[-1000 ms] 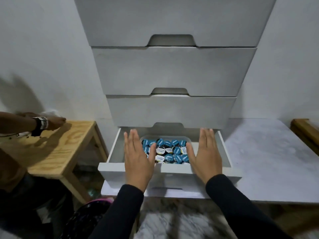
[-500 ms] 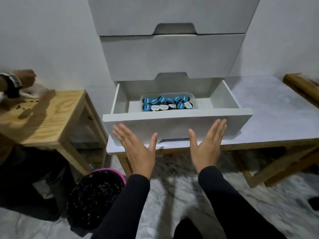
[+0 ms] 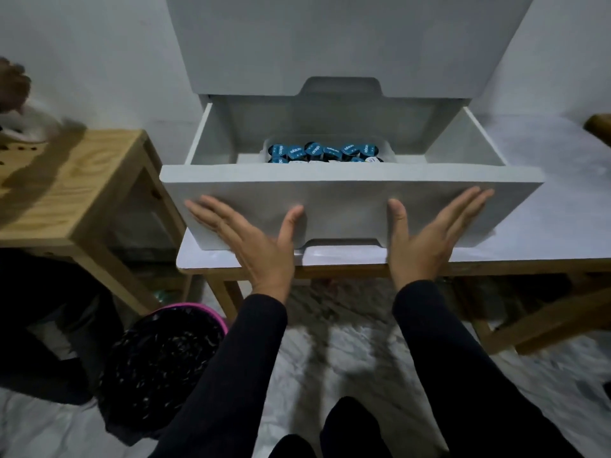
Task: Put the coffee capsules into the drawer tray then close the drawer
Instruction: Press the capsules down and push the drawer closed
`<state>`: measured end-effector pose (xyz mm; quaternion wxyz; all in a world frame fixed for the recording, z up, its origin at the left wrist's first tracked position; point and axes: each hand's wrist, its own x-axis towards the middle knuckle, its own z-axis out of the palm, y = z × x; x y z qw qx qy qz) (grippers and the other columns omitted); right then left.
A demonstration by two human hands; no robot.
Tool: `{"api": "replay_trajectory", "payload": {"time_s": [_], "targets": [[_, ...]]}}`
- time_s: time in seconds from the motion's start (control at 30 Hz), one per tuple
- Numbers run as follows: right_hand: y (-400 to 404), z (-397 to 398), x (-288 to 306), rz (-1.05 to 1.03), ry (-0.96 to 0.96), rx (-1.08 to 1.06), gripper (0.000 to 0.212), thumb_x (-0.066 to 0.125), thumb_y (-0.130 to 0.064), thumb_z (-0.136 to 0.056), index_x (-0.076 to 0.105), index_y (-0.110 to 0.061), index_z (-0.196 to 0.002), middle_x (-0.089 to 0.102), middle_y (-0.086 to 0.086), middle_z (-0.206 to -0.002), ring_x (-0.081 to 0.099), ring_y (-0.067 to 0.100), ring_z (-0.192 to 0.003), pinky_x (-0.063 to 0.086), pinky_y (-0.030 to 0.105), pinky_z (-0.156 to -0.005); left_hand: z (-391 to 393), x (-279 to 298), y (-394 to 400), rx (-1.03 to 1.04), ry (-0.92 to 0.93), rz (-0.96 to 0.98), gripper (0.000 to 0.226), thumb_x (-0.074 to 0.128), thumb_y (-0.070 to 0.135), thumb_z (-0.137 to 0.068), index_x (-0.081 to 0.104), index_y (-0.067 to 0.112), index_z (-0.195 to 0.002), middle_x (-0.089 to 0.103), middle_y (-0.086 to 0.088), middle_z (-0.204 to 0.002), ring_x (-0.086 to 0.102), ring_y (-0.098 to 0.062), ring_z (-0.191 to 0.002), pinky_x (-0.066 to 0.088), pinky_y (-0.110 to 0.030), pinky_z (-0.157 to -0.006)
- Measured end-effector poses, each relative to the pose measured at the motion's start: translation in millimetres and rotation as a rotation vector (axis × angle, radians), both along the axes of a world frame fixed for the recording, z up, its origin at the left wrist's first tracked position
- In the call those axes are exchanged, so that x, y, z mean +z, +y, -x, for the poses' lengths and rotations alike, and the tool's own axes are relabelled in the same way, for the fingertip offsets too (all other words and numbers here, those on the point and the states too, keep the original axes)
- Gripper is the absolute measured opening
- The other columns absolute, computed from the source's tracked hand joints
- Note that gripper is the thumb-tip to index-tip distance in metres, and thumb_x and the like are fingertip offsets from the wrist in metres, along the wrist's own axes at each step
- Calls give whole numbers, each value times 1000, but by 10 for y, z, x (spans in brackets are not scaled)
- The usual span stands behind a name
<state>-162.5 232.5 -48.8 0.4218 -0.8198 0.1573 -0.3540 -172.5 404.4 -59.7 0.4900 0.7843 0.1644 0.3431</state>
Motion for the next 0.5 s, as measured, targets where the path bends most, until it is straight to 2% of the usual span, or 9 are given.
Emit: {"api": "replay_trajectory", "payload": {"time_s": [0.13, 0.3, 0.4, 0.5], "targets": [[-33, -150, -32, 6, -4, 8, 103, 54, -62, -80, -5, -10, -146, -10, 11, -157, 0, 22, -145, 25, 47, -115, -147, -12, -29, 12, -20, 4, 128, 71, 59, -68, -11, -4, -143, -20, -29, -151, -13, -37, -143, 19, -49, -117], [-54, -376, 4, 9, -6, 37, 102, 54, -60, -80, -5, -8, -146, -11, 11, -157, 0, 21, -145, 23, 39, -117, -355, 11, -56, 22, -18, 0, 127, 71, 59, -69, -12, -3, -144, -20, -28, -151, -13, -36, -143, 21, -49, -116], [-58, -536, 50, -8, -12, 59, 102, 56, -58, -80, -5, -8, -146, -11, 11, -157, 0, 22, -145, 20, 32, -116, -505, 54, -54, 29, -21, -10, 127, 70, 59, -70, -11, -5, -143, -20, -29, -151, -15, -37, -142, 15, -48, -118], [-55, -733, 115, -10, -8, 67, 103, 57, -57, -80, -4, -7, -146, -10, 12, -156, 1, 24, -145, 20, 33, -116, -670, 111, -50, 36, -17, -19, 126, 69, 60, -71, -10, -6, -143, -19, -30, -151, -16, -37, -142, 4, -38, -120]]}}
